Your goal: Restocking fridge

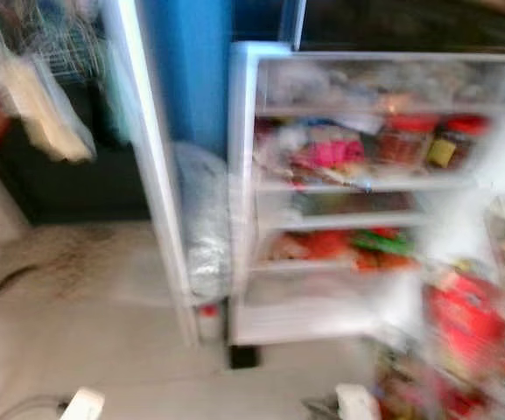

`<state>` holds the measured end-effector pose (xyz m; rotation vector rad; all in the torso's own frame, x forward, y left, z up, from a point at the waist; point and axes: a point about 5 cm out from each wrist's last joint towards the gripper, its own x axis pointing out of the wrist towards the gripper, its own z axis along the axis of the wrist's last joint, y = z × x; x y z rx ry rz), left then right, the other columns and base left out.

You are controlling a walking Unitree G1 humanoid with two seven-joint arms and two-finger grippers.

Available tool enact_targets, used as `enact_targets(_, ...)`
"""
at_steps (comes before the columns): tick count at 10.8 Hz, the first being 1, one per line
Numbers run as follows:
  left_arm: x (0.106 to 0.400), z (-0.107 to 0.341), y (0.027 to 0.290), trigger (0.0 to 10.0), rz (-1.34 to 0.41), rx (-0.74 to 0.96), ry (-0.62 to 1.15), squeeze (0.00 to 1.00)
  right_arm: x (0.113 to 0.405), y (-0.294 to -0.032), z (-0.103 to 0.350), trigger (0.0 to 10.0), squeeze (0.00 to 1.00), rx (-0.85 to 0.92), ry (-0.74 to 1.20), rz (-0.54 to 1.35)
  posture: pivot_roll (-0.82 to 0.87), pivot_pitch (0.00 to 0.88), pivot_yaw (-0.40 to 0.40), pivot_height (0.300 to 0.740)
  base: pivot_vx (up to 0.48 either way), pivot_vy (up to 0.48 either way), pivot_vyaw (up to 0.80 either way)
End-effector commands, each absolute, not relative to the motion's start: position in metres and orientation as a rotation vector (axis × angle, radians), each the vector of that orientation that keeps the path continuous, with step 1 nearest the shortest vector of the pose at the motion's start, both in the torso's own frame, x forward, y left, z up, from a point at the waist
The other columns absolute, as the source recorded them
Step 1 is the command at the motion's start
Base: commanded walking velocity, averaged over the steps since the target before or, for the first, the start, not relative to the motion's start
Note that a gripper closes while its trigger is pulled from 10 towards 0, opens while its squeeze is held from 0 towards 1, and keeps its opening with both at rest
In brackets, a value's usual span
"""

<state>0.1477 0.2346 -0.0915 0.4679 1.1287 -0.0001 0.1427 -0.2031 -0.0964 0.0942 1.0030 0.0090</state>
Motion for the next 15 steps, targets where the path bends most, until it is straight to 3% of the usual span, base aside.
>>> enact_targets(1,0.156,-0.089,0.231,10.0,-0.006,0.467,1.101,0.00,0.132,-0.208,-0.100,10.0,0.00,0.091,1.038,-0.017,-0.09,0.003,-0.062,0.740,0.000,-0.251,0.00)
enact_targets(4,0.156,-0.089,0.231,10.0,-0.004,0.467,1.102,0.00,0.139,-0.175,-0.102,10.0,0.00,0.107,1.041,0.024,-0.09,0.005,-0.061,0.740,0.000,0.000,0.00)
enact_targets(15,0.156,-0.089,0.231,10.0,-0.007,0.472,1.102,0.00,0.136,-0.195,-0.101,10.0,0.00,0.085,1.054,0.012,-0.08,0.007,-0.060,0.740,0.000,0.000,0.00)
